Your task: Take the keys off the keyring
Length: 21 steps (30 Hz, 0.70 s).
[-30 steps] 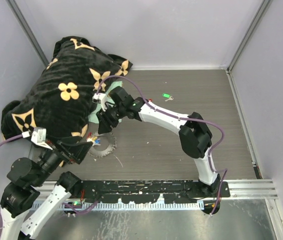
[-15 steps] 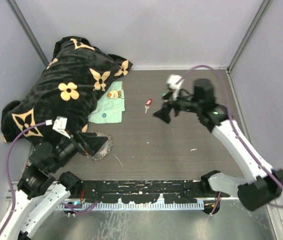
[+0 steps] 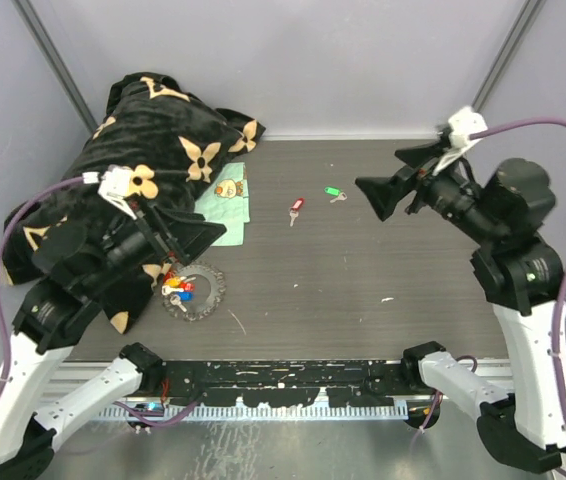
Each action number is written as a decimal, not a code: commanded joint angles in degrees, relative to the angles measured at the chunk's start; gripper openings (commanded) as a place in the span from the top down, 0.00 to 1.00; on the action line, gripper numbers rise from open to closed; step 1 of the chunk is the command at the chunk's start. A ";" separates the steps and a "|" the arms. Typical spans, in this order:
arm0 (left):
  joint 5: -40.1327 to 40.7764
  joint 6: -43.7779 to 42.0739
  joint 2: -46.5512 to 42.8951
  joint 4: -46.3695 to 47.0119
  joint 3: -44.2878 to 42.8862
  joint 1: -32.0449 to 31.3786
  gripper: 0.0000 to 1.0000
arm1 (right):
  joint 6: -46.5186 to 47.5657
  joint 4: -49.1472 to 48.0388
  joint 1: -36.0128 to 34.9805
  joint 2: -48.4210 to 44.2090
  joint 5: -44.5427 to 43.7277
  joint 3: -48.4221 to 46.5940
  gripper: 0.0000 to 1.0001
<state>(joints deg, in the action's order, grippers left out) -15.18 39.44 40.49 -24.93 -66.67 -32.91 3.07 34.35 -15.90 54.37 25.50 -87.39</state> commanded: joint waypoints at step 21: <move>-3.36 -2.73 -6.96 0.76 -3.85 0.21 0.02 | -2.78 1.77 5.23 4.04 9.96 -10.21 0.00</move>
<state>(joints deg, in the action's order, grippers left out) -16.91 37.54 34.68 -27.86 -71.68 -32.88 -4.60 37.39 -12.01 58.76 26.68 -98.63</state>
